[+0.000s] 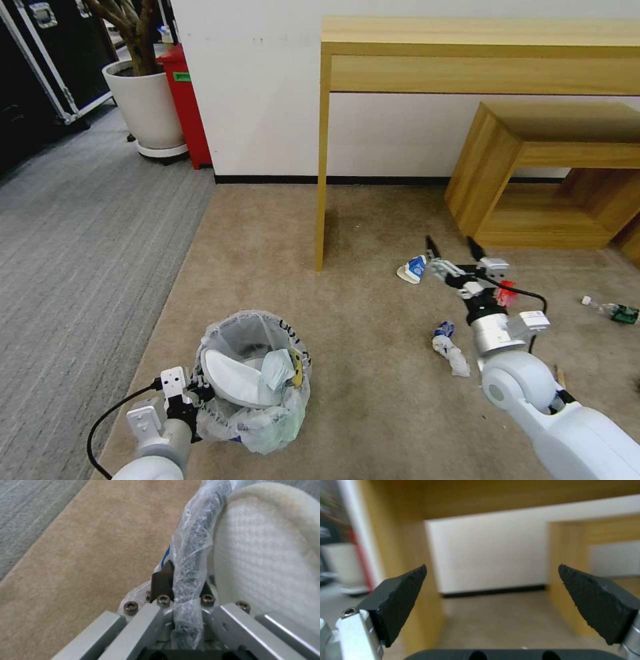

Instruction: Pick up the trash bin and place the garbage on the floor into it.

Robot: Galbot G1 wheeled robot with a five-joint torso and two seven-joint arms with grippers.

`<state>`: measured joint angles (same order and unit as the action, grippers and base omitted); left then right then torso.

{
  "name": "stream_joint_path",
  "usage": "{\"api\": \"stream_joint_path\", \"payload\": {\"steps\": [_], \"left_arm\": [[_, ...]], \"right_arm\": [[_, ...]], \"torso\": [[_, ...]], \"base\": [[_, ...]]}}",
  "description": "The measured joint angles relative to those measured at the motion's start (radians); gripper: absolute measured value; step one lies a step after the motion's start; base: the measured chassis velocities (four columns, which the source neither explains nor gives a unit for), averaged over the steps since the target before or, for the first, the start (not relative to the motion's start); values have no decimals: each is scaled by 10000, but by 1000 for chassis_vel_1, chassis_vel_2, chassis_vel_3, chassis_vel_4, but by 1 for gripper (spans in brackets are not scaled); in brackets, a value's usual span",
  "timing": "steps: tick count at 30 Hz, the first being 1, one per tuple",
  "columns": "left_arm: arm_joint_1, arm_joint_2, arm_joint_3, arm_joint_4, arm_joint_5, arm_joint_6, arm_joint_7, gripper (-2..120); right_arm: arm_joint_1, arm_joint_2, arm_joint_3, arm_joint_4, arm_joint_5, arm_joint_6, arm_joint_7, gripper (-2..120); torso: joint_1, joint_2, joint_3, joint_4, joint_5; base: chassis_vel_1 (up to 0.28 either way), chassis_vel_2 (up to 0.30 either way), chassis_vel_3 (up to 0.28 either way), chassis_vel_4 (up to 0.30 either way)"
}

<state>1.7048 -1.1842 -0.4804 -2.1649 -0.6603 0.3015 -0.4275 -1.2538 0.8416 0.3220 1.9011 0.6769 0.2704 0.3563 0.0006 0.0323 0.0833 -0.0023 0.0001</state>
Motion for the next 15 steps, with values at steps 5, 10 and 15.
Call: {"api": "stream_joint_path", "payload": {"steps": [5,10,15], "left_arm": [[93,-12,2,-59,59,-3,19,0],[167,-42,7,-92,133,-16,46,0],[251,-46,-18,-124,176,-52,91,0]], "right_arm": [[-338,174,274,-67,-589,-201,656,100],[-468,259,302,-96,-839,-174,803,100],[-498,341,257,-206,-1057,62,718,100]], "torso": [[0,0,0,0,0],[0,0,0,1,-1],[-1,0,0,0,-2]], "base": [[-74,-62,-55,-73],[-92,-100,-85,-84],[-105,-112,-100,-128]]}}
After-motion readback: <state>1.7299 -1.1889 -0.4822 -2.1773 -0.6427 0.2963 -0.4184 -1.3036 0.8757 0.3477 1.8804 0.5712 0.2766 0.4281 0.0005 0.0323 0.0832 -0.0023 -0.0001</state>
